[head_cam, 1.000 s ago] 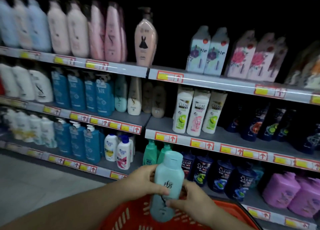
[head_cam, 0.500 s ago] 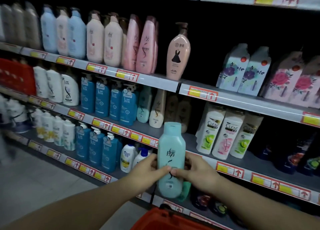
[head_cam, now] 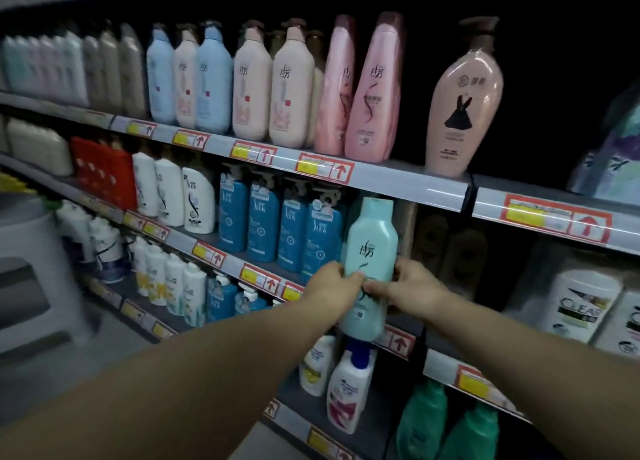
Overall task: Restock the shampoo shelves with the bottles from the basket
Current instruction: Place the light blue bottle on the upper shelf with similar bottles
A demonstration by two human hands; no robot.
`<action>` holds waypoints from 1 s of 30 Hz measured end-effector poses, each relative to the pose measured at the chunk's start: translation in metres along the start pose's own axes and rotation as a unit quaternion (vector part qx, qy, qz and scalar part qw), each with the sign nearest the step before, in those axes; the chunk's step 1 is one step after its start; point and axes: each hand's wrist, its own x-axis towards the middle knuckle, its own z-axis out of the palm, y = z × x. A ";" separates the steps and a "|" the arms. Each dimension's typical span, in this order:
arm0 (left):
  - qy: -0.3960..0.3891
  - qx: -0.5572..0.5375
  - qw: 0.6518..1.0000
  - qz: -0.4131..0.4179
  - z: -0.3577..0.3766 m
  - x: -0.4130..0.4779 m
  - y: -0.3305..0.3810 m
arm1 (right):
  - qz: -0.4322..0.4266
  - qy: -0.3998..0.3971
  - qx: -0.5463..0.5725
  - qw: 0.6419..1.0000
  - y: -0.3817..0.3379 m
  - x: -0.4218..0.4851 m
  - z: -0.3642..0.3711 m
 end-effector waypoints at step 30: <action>-0.014 -0.031 0.998 0.061 0.058 0.072 -0.038 | -0.103 0.210 -0.112 0.966 0.050 0.089 0.040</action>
